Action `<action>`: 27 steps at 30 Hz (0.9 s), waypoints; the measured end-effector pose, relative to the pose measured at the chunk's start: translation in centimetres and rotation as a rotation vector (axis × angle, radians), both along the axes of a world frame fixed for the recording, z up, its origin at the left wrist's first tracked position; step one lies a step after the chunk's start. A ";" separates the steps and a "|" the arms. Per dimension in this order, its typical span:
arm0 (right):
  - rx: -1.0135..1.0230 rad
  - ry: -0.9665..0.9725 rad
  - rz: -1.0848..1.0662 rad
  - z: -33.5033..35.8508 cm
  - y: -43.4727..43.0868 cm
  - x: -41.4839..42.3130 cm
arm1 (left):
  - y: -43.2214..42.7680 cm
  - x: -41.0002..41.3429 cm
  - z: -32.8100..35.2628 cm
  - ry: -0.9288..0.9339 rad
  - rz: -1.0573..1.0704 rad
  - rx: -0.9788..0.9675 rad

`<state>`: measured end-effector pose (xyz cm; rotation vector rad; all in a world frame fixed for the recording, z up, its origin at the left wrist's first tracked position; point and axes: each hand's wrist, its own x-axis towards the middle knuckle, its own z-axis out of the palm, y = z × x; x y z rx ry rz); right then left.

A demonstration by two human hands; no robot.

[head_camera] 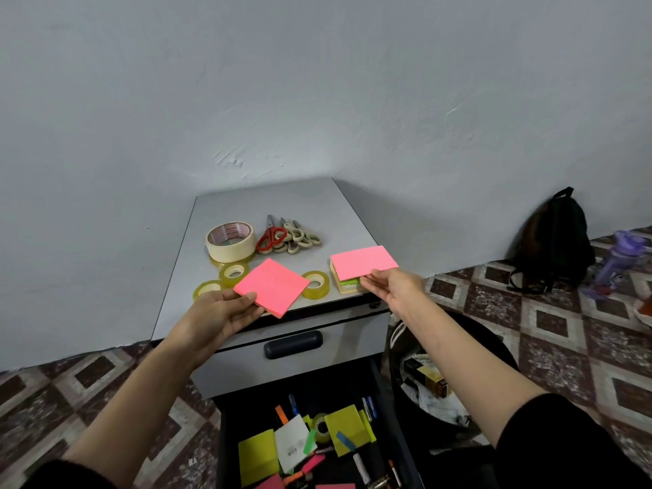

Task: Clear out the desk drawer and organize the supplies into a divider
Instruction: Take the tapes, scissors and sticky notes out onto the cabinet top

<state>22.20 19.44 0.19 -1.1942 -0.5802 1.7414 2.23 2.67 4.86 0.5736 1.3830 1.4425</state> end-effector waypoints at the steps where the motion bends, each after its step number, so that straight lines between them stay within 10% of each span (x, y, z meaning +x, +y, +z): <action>1: 0.002 -0.011 0.004 0.0 -0.1 0.0 | 0.0 0.0 0.0 0.000 -0.002 -0.002; 27: 0.146 0.122 -0.006 2.9 -0.5 4.8 | 11.3 4.2 3.0 0.128 -0.042 0.038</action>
